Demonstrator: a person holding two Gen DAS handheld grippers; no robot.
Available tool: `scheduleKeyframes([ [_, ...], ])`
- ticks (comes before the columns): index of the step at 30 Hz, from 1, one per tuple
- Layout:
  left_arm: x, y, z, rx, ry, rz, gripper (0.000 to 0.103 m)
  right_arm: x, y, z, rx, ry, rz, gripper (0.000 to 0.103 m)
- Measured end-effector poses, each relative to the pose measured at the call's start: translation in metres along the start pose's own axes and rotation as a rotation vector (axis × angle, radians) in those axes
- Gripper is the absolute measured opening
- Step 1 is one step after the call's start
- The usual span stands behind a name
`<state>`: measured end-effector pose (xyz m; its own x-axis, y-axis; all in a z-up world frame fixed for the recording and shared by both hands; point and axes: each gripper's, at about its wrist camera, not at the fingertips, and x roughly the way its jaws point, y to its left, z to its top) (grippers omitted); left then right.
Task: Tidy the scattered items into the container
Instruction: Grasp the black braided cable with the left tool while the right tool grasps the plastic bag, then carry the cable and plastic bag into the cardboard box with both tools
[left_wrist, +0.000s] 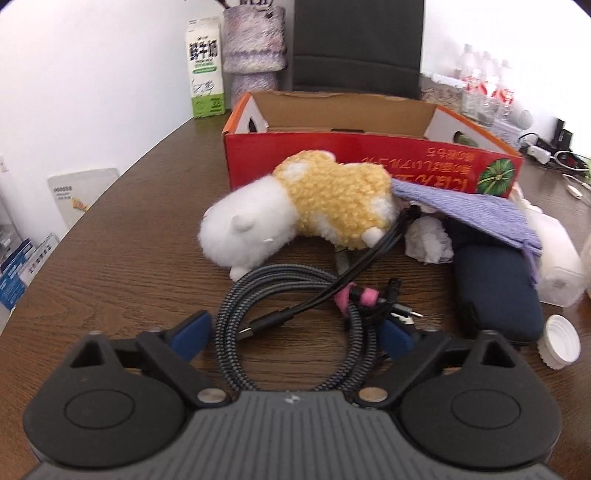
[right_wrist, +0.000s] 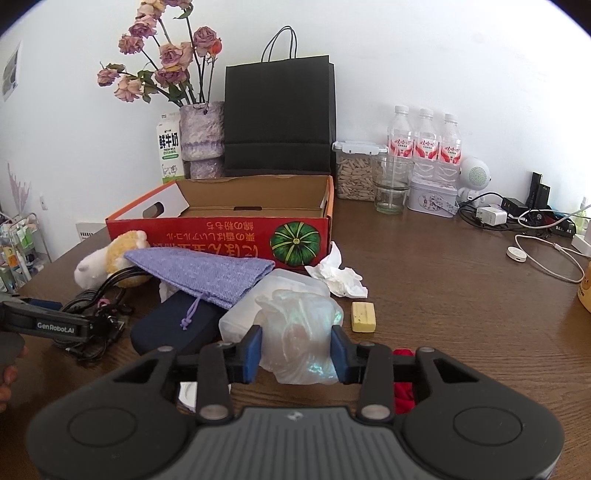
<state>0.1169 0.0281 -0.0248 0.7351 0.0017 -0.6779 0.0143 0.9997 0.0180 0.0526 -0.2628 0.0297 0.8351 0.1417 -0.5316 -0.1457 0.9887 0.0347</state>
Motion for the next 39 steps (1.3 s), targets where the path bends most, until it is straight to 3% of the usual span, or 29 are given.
scheduleKeyframes([
  [7,-0.017,0.002,-0.009,0.005,-0.018,-0.003,0.089,-0.006,-0.001,-0.001,0.009,-0.012,0.011,0.038],
  [16,-0.061,0.007,-0.007,0.012,-0.11,0.001,0.089,-0.022,0.003,-0.007,0.009,-0.038,0.035,0.038],
  [30,-0.129,0.002,0.02,0.014,-0.258,-0.123,0.089,-0.05,0.007,-0.01,0.0,-0.09,0.053,0.038],
  [39,-0.136,-0.002,0.036,0.014,-0.292,-0.149,0.089,-0.056,0.004,-0.008,0.001,-0.107,0.053,0.038],
])
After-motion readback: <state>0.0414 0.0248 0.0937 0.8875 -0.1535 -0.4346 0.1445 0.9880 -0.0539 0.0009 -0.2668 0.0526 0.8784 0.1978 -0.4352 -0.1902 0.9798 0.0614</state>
